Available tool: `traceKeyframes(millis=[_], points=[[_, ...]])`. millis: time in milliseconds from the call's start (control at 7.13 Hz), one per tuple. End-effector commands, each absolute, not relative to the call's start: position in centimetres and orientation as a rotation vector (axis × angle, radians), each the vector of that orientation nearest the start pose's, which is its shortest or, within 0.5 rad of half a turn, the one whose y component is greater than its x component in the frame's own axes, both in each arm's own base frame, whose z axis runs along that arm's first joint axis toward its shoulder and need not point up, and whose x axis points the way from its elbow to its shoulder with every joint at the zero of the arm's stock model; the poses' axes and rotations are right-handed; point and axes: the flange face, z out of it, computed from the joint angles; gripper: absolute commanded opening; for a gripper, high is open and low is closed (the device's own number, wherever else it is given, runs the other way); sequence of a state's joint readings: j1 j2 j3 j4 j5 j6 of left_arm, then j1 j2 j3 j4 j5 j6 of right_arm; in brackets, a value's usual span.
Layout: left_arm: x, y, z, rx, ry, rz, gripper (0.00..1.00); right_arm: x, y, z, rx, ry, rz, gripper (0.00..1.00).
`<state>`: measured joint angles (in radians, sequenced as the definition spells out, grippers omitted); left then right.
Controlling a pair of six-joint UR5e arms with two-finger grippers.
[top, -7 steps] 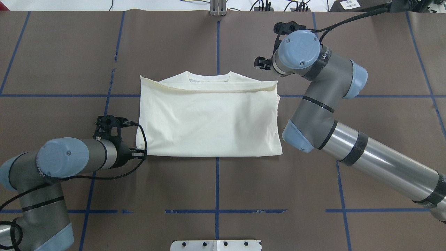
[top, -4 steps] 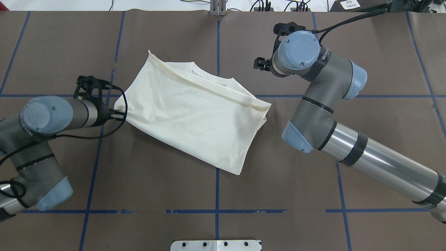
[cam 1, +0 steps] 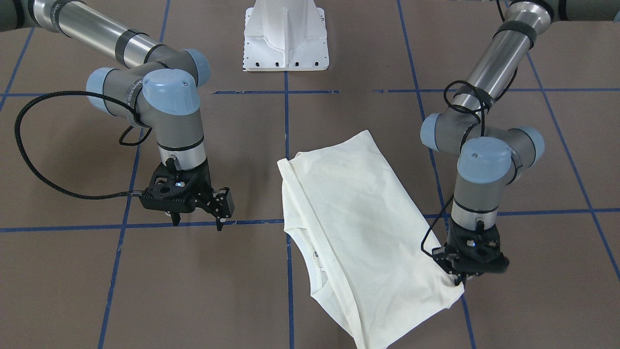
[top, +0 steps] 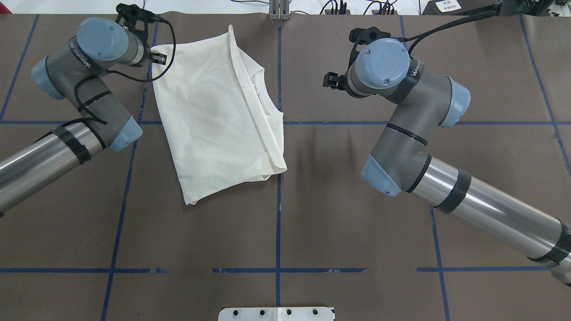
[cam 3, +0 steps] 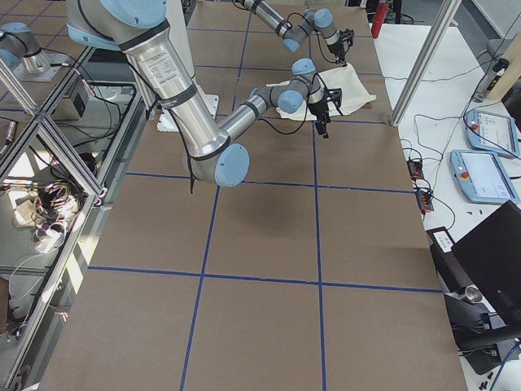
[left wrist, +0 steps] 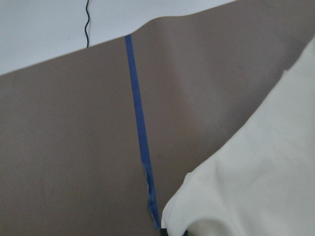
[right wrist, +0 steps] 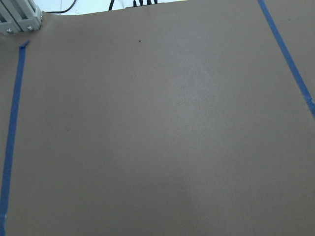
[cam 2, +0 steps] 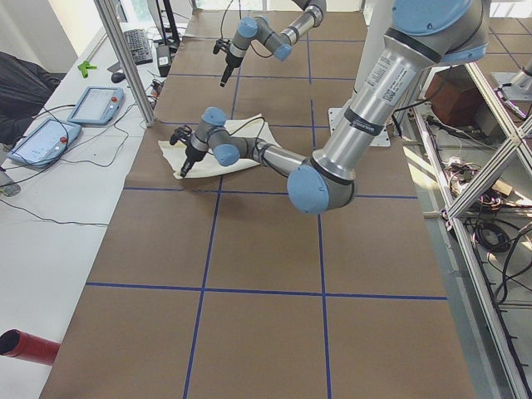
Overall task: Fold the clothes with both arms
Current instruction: 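Drag the folded shirt with the left gripper away from the robot, then reach the right gripper to the shirt's collar corner and grasp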
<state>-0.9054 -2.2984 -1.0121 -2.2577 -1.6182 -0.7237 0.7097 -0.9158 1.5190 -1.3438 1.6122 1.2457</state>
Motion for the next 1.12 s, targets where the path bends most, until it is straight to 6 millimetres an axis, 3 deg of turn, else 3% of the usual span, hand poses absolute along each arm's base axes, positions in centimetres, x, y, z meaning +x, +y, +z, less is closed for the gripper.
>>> traceKeyframes(millis=[0,140,280,561,701,841,981], points=[[39.4,-75.0,41.0,0.674,0.577,-0.03,0.0,-47.0,-56.1,26.3,0.371,-0.765,0.356,1.0],[38.2,-73.5,42.1,0.694,0.601,-0.027,0.98,-48.1,-55.5,25.7,0.363,-0.776,0.354,1.0],[36.3,-70.9,43.1,0.731,0.643,-0.02,1.0,-49.2,-55.1,24.7,0.34,-0.797,0.409,1.0],[35.5,-69.1,42.1,0.717,0.724,0.008,1.0,-55.6,-56.5,19.7,0.301,-0.83,0.551,0.94],[35.4,-68.9,41.7,0.724,0.733,0.004,1.0,-59.1,-57.5,17.8,0.286,-0.843,0.591,0.85],[35.2,-68.5,41.3,0.731,0.741,0.003,1.0,-61.8,-58.5,17.5,0.277,-0.842,0.604,0.71],[35.0,-68.2,41.8,0.729,0.739,0.005,1.0,-63.7,-58.8,17.2,0.288,-0.833,0.603,0.65]])
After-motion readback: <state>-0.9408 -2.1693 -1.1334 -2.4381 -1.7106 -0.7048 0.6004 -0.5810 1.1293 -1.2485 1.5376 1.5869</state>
